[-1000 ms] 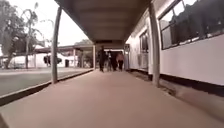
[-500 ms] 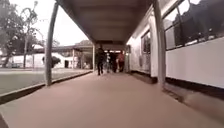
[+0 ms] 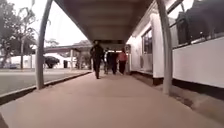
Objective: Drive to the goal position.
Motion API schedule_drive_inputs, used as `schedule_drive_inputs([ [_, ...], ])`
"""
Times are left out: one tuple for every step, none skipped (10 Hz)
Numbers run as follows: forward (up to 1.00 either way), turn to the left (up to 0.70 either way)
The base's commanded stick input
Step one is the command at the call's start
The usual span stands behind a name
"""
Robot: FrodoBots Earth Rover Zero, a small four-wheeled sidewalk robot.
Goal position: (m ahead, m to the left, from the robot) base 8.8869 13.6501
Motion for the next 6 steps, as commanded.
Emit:
schedule_drive_inputs([
  [0.7, 0.0],
  [0.7, 0.0],
  [0.7, 0.0],
  [0.7, 0.0],
  [0.7, 0.0],
  [0.7, 0.0],
])
